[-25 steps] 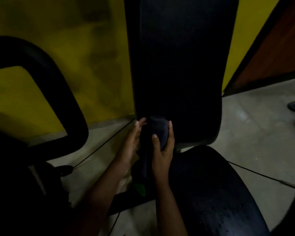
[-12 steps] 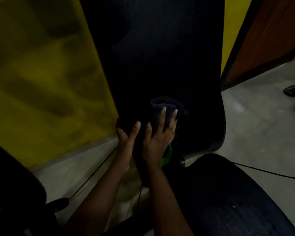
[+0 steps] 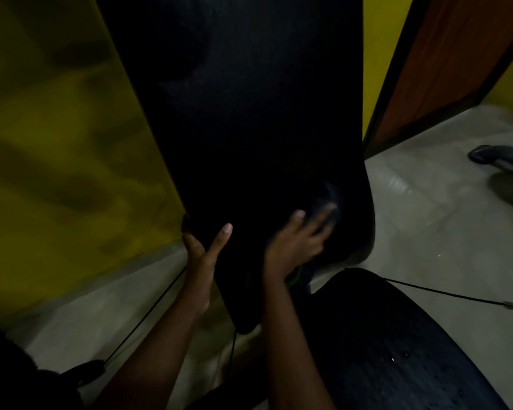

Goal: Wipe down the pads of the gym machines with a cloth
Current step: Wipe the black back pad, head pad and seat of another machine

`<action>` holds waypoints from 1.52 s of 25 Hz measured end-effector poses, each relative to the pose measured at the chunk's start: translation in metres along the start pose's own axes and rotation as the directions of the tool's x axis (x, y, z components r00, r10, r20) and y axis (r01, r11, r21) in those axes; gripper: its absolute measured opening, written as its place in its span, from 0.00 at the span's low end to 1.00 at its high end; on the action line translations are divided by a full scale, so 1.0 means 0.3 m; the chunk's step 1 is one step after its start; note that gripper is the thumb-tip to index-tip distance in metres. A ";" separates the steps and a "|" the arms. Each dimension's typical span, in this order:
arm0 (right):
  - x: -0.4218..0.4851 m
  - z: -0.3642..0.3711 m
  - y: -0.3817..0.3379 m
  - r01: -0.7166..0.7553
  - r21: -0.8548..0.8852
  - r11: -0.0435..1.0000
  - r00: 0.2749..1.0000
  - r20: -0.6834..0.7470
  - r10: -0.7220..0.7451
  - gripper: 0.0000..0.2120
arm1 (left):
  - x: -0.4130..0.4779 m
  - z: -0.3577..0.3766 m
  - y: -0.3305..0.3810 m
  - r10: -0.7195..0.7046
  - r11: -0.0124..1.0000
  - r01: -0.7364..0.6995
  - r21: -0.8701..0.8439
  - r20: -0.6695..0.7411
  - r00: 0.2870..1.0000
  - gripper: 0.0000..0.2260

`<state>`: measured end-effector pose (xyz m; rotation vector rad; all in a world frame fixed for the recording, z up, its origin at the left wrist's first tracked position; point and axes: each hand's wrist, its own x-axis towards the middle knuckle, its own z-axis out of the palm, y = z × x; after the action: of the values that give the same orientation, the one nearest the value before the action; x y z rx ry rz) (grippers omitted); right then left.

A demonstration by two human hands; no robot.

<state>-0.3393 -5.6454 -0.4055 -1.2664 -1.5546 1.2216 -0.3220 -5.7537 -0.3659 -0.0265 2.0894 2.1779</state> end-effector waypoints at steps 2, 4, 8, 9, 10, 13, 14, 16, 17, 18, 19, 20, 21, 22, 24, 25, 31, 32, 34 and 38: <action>-0.151 -0.007 -0.123 0.332 -0.037 0.943 0.936 0.139 -0.324 0.26 | -0.005 0.005 0.018 -0.057 0.998 0.057 -0.022 -0.019 0.998 0.56; -0.147 -0.027 -0.128 0.540 -0.016 0.841 0.803 0.308 -0.510 0.25 | -0.010 0.007 0.034 -0.094 0.994 0.091 -0.052 -0.050 0.994 0.57; 0.125 -0.049 -0.019 0.567 -0.114 0.816 0.813 0.239 -0.531 0.27 | -0.042 0.037 0.090 -0.041 0.999 0.041 -0.006 -0.044 0.998 0.62; 0.161 -0.043 -0.029 0.456 -0.119 0.882 0.882 0.193 -0.430 0.27 | -0.046 0.042 0.118 -0.020 1.000 0.020 -0.003 -0.043 0.999 0.63; 0.171 -0.039 -0.057 0.325 -0.113 0.939 0.939 0.154 -0.307 0.28 | -0.043 0.044 0.147 0.009 1.000 -0.009 -0.004 -0.054 0.999 0.63; 0.141 -0.029 -0.213 -0.019 -0.061 0.998 0.991 0.129 0.027 0.28 | 0.000 0.058 0.270 0.089 0.996 -0.086 0.030 -0.097 0.991 0.58; 0.126 -0.025 -0.280 -0.029 -0.049 0.998 0.990 0.136 0.035 0.26 | 0.021 0.067 0.321 0.117 0.993 -0.113 0.043 -0.121 0.986 0.52; 0.061 -0.007 -0.408 0.130 -0.050 0.990 0.979 0.167 -0.120 0.26 | 0.065 0.082 0.400 0.153 0.988 -0.149 0.034 -0.182 0.971 0.40; 0.009 -0.007 -0.470 0.257 -0.039 0.966 0.950 0.191 -0.246 0.27 | 0.081 0.089 0.436 0.163 0.987 -0.160 0.031 -0.211 0.964 0.38; -0.047 -0.014 -0.512 0.397 -0.031 0.917 0.897 0.225 -0.380 0.28 | 0.092 0.094 0.469 0.173 0.985 -0.170 0.032 -0.236 0.956 0.38; -0.095 -0.028 -0.534 0.551 -0.028 0.834 0.808 0.268 -0.525 0.29 | 0.102 0.098 0.506 0.200 0.980 -0.197 0.039 -0.244 0.949 0.40; -0.119 -0.042 -0.534 0.697 -0.013 0.717 0.682 0.323 -0.657 0.29 | 0.112 0.099 0.541 0.228 0.973 -0.227 0.034 -0.240 0.943 0.42; -0.102 -0.054 -0.529 0.801 0.020 0.599 0.552 0.363 -0.751 0.29 | 0.120 0.104 0.583 0.255 0.966 -0.255 0.030 -0.236 0.938 0.43; -0.045 -0.056 -0.526 0.865 0.049 0.499 0.448 0.371 -0.813 0.30 | 0.139 0.104 0.626 0.276 0.960 -0.279 0.022 -0.236 0.932 0.43; 0.104 -0.047 -0.547 0.878 0.029 0.478 0.441 0.342 -0.830 0.29 | 0.179 0.106 0.707 0.308 0.949 -0.315 0.001 -0.202 0.930 0.41; 0.177 -0.039 -0.580 0.829 0.004 0.559 0.530 0.311 -0.789 0.28 | 0.196 0.102 0.731 0.312 0.948 -0.318 -0.003 -0.188 0.931 0.38; 0.246 0.020 -0.852 0.415 -0.030 0.909 0.905 0.118 -0.409 0.26 | 0.192 0.086 0.742 0.283 0.952 -0.290 -0.098 -0.080 0.956 0.25; 0.188 0.027 -0.868 0.486 -0.029 0.873 0.869 0.121 -0.480 0.26 | 0.199 0.083 0.738 0.289 0.948 -0.295 -0.122 -0.067 0.955 0.25; 0.037 0.020 -0.862 0.667 -0.019 0.744 0.736 0.168 -0.656 0.27 | 0.203 0.078 0.728 0.269 0.947 -0.268 -0.176 -0.017 0.963 0.29; 0.006 -0.042 -0.803 0.967 0.065 0.247 0.216 0.308 -0.927 0.28 | 0.181 0.083 0.738 0.240 0.933 -0.203 -0.297 0.092 0.966 0.33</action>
<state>-0.3846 -5.6520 -0.1686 0.0666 -2.1229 0.4053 -0.3965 -5.7329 -0.1499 0.3301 1.7696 2.5212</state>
